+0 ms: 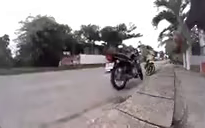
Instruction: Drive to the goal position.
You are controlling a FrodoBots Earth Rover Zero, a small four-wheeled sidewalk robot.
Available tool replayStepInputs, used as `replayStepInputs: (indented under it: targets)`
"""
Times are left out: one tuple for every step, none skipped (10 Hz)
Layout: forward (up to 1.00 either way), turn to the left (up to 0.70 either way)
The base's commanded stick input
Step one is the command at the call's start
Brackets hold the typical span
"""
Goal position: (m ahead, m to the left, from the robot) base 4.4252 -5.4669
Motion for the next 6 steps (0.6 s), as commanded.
replayStepInputs:
  targets:
    - [0.7,-0.27]
    - [0.7,-0.27]
    - [0.7,-0.27]
    - [0.7,-0.27]
    - [0.7,-0.27]
    - [0.7,-0.27]
